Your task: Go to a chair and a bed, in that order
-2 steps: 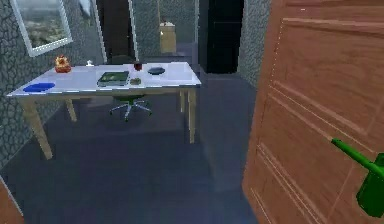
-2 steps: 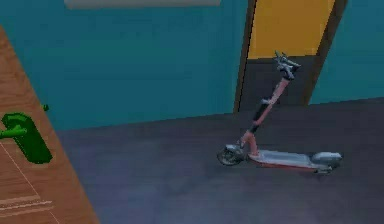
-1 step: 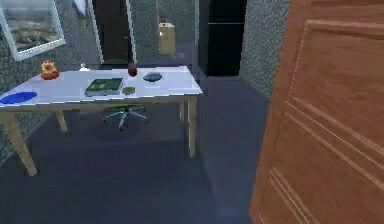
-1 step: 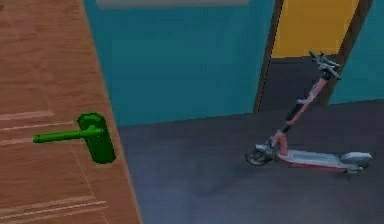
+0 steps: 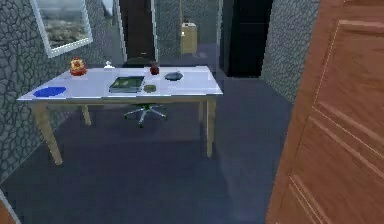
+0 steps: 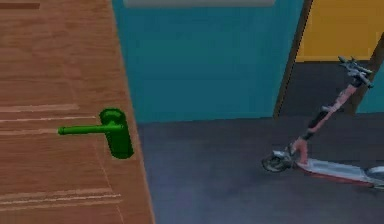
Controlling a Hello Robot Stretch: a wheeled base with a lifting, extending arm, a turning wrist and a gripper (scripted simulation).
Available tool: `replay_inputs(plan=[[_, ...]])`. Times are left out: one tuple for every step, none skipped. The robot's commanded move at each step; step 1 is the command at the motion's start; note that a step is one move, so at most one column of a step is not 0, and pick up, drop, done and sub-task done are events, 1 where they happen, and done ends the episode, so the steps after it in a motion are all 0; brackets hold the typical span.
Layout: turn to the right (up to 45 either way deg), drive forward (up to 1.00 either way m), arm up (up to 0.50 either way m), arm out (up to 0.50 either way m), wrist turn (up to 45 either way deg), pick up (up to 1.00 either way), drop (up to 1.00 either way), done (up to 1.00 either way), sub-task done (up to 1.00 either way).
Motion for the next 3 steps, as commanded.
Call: replay_inputs(plan=[[0.0, 1.0, 0.0, 0.0, 0.0, 0.0, 0.0, 0.0, 0.0], [-6.0, 0.0, 0.0, 0.0, 0.0, 0.0, 0.0, 0.0, 0.0], [0.0, 0.3, 0.0, 0.0, 0.0, 0.0, 0.0, 0.0, 0.0]])
